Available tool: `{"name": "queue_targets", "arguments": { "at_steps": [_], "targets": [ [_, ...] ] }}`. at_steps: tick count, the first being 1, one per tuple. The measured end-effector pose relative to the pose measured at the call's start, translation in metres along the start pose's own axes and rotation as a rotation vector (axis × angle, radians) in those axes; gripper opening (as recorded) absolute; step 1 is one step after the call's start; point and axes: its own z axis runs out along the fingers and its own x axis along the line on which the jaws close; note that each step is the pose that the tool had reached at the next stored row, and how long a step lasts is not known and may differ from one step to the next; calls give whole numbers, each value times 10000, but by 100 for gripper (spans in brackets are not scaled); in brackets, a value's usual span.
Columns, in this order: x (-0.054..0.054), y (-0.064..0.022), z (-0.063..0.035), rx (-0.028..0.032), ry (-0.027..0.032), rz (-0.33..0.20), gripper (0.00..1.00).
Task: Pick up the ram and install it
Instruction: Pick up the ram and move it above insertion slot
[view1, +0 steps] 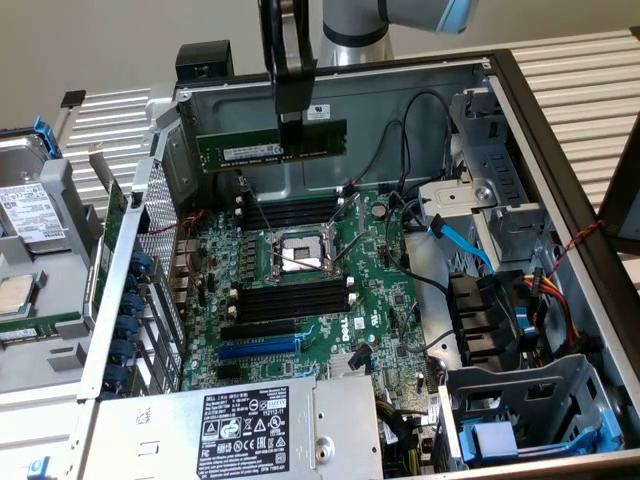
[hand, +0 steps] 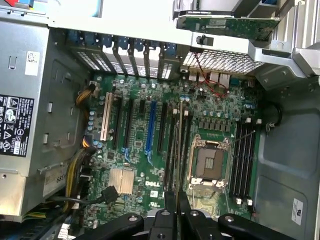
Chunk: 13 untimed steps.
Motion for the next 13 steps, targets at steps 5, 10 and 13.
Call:
{"name": "queue_targets", "arguments": {
  "at_steps": [5,10,13],
  "targets": [
    [-118,-18,74,-4,6,0,13],
    [-210,-28,138,-10,89,4,13],
    [-263,-36,168,-20,185,8,13]
  ]
}}
